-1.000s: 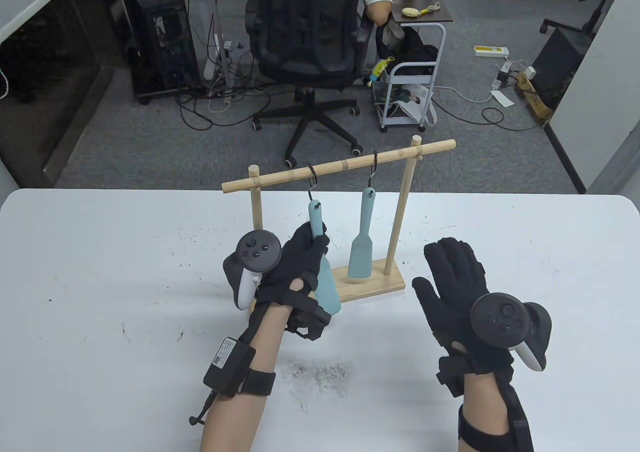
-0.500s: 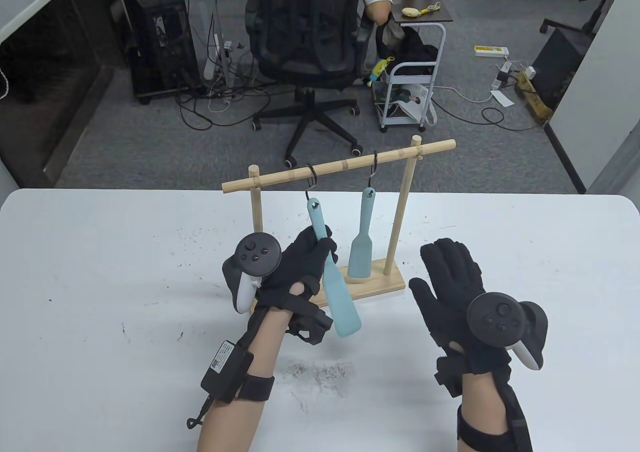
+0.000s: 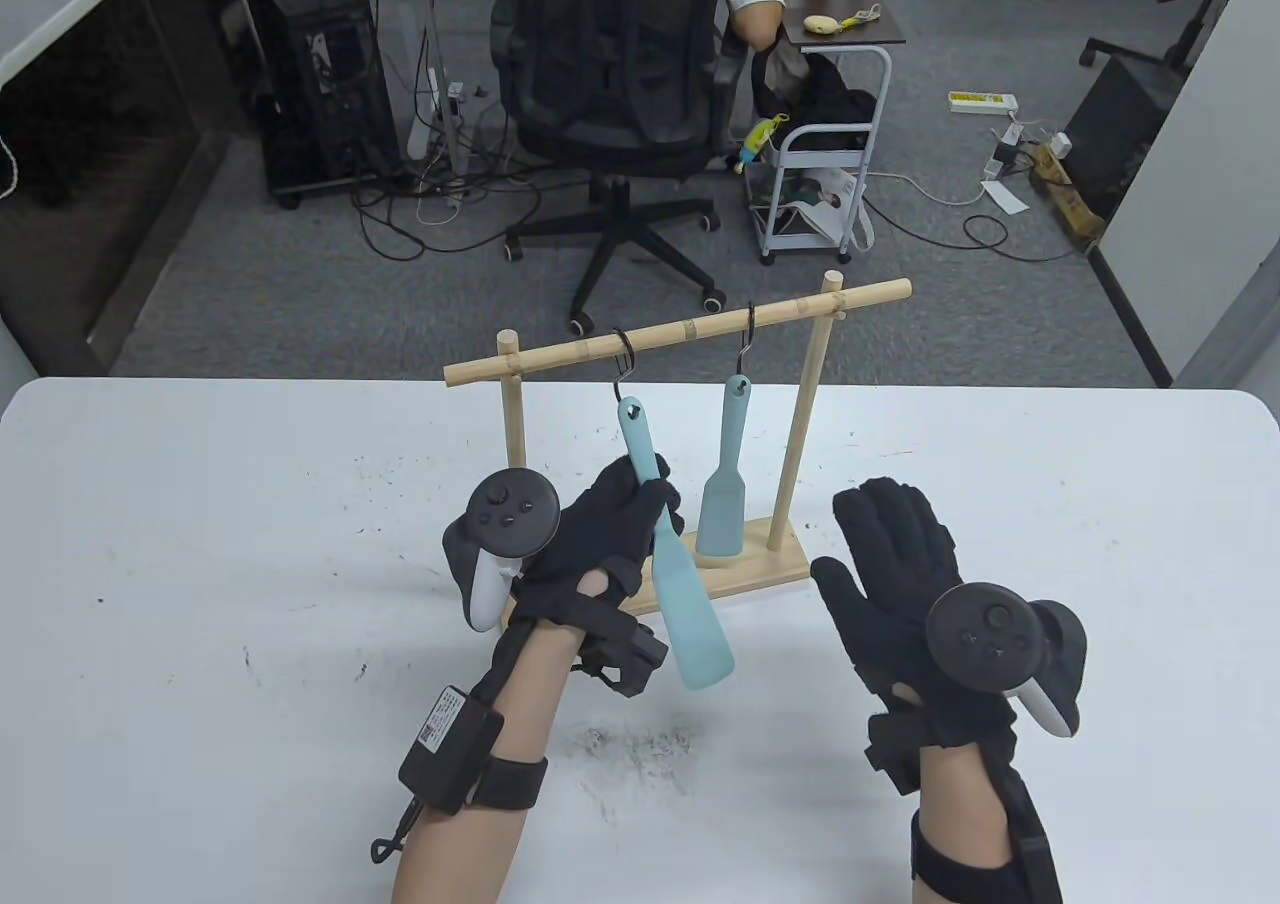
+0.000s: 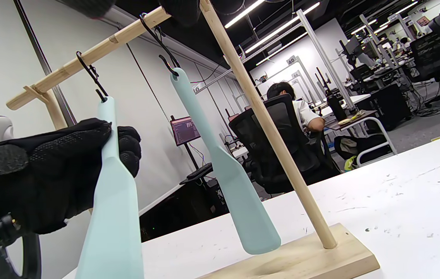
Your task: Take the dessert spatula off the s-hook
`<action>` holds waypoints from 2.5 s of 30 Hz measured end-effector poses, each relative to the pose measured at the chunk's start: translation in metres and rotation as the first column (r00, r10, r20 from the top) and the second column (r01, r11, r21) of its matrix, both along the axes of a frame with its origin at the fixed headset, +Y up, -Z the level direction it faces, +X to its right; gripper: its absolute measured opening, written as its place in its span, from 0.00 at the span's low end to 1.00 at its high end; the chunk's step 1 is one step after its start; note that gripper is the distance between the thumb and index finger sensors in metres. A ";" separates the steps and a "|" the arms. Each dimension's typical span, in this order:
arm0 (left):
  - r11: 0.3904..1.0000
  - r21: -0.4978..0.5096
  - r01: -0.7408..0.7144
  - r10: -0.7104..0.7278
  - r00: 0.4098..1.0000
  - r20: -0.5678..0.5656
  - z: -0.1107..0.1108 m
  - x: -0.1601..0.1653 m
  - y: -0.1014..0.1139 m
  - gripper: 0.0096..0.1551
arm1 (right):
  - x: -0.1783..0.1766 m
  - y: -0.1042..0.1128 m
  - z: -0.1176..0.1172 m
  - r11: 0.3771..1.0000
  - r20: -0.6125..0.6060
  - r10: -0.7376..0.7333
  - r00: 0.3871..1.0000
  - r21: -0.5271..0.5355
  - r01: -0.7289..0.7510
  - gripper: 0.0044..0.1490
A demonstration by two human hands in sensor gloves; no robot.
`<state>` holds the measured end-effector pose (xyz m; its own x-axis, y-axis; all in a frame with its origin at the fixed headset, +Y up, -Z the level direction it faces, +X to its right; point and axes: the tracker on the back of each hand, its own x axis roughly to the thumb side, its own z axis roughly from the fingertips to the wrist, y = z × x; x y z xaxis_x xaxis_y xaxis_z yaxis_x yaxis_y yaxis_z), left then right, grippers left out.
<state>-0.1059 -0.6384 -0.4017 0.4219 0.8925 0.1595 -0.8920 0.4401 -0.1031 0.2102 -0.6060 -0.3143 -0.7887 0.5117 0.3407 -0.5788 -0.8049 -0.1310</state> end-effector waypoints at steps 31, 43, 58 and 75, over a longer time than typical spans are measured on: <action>0.991 0.134 0.019 -0.027 0.998 0.061 0.030 0.008 0.032 0.34 | -0.002 0.000 0.001 1.000 -0.012 -0.002 1.000 -0.001 0.002 0.46; 0.965 0.211 0.159 -0.157 0.987 -0.026 0.071 -0.063 0.056 0.33 | 0.004 0.001 0.001 1.000 -0.002 -0.018 1.000 -0.007 0.018 0.46; 0.939 -0.149 0.309 -0.338 0.910 -0.242 0.068 -0.174 -0.029 0.34 | 0.003 0.001 0.000 1.000 -0.020 -0.024 1.000 -0.009 0.024 0.46; 0.734 -0.455 0.503 -0.640 0.737 -0.218 0.020 -0.180 -0.100 0.44 | 0.004 0.001 -0.001 0.999 -0.018 -0.032 0.999 -0.020 0.032 0.46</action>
